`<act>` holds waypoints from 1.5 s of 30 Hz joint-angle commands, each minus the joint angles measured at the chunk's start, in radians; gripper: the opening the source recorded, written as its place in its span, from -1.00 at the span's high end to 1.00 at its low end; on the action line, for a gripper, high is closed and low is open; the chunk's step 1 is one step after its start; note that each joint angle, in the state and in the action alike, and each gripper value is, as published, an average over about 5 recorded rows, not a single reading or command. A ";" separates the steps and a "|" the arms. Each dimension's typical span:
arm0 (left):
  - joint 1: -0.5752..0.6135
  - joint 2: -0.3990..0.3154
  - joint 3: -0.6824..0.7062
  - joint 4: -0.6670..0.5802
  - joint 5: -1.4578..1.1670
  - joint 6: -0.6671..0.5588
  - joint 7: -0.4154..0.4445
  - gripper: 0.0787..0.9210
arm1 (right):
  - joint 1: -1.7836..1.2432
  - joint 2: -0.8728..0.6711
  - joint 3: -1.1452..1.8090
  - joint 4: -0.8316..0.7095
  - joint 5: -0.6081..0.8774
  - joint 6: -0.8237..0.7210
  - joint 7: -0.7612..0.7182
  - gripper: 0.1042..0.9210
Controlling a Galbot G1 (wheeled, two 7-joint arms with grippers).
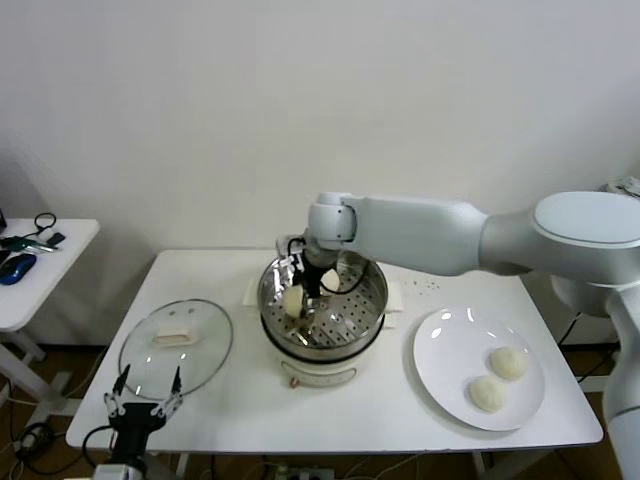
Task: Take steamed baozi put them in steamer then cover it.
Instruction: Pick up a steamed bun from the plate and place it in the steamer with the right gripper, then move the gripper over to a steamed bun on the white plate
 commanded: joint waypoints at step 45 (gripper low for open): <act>0.050 0.004 0.014 -0.037 0.027 -0.048 -0.030 -0.77 | 0.230 -0.745 -0.123 0.406 -0.150 0.176 -0.168 -0.76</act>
